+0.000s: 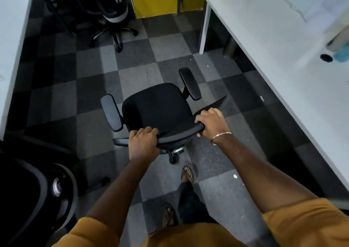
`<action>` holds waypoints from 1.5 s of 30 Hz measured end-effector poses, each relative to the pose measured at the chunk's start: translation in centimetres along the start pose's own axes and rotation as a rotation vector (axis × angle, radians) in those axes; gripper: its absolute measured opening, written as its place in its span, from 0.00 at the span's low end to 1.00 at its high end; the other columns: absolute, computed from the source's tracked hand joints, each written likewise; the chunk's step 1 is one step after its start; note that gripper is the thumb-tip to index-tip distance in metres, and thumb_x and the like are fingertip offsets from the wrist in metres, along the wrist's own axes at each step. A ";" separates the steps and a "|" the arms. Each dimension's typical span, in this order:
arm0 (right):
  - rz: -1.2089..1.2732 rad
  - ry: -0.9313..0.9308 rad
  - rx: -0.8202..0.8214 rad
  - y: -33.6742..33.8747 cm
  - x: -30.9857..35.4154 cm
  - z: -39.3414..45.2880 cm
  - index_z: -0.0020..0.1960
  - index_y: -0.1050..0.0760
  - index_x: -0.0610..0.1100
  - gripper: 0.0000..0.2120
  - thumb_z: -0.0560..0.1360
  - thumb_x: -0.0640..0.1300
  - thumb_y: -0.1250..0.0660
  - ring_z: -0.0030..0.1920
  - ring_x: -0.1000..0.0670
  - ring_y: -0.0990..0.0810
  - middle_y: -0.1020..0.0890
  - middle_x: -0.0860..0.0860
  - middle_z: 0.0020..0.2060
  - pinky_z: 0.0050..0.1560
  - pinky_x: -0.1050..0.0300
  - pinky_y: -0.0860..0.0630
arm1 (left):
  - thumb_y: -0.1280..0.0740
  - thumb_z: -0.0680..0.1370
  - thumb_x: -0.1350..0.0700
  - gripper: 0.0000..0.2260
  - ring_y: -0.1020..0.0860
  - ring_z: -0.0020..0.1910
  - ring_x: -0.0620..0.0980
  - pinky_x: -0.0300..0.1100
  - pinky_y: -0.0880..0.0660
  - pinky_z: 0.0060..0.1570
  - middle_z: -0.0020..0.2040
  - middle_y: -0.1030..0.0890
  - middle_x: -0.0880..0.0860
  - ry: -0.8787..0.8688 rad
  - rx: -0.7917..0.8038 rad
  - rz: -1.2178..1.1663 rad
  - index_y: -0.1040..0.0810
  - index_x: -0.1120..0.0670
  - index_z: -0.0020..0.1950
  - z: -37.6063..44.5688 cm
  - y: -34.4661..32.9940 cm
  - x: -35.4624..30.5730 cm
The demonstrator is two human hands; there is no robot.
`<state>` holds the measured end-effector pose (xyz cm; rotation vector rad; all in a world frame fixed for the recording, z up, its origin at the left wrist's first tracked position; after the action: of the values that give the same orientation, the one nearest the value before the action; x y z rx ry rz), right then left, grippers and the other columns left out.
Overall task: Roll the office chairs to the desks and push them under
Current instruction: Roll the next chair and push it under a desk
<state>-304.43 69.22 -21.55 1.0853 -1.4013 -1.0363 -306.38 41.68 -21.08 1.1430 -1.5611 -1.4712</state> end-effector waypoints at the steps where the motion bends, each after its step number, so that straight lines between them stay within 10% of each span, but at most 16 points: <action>1: -0.005 -0.014 0.003 -0.3 0.4 -1.8 0.52 0.17 0.50 0.25 0.58 0.51 0.14 0.53 0.45 0.26 0.21 0.52 0.46 0.68 0.52 0.39 | 0.25 0.69 0.54 0.16 0.21 0.49 0.50 0.48 0.28 0.55 0.47 0.21 0.45 -0.008 0.001 -0.004 0.22 0.44 0.55 -1.7 -0.2 -0.3; 29: 0.082 0.237 -0.056 -4.0 -1.6 -38.3 0.53 0.22 0.51 0.18 0.64 0.48 0.26 0.51 0.48 0.24 0.23 0.55 0.46 0.65 0.51 0.37 | 0.25 0.68 0.51 0.17 0.22 0.52 0.55 0.53 0.29 0.52 0.50 0.20 0.49 0.152 0.018 0.105 0.19 0.45 0.56 -35.7 -5.0 -12.4; 45: -0.015 0.187 -0.070 -6.5 -0.7 -57.2 0.53 0.19 0.54 0.22 0.59 0.45 0.23 0.46 0.50 0.26 0.25 0.58 0.45 0.53 0.52 0.34 | 0.29 0.72 0.50 0.09 0.23 0.40 0.51 0.47 0.32 0.39 0.44 0.22 0.47 -0.319 -0.112 -0.059 0.20 0.47 0.51 -54.1 -8.5 -15.5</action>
<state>-246.89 66.45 -22.82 1.1126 -1.2007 -0.9611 -249.78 35.93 -22.10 0.9302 -1.6402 -1.8266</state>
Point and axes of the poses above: each hand's wrist, its own z-axis towards the middle knuckle, its own y-axis out of the back of the hand, x = y × z, the point moved 2 cm from there along z, towards the middle knuckle
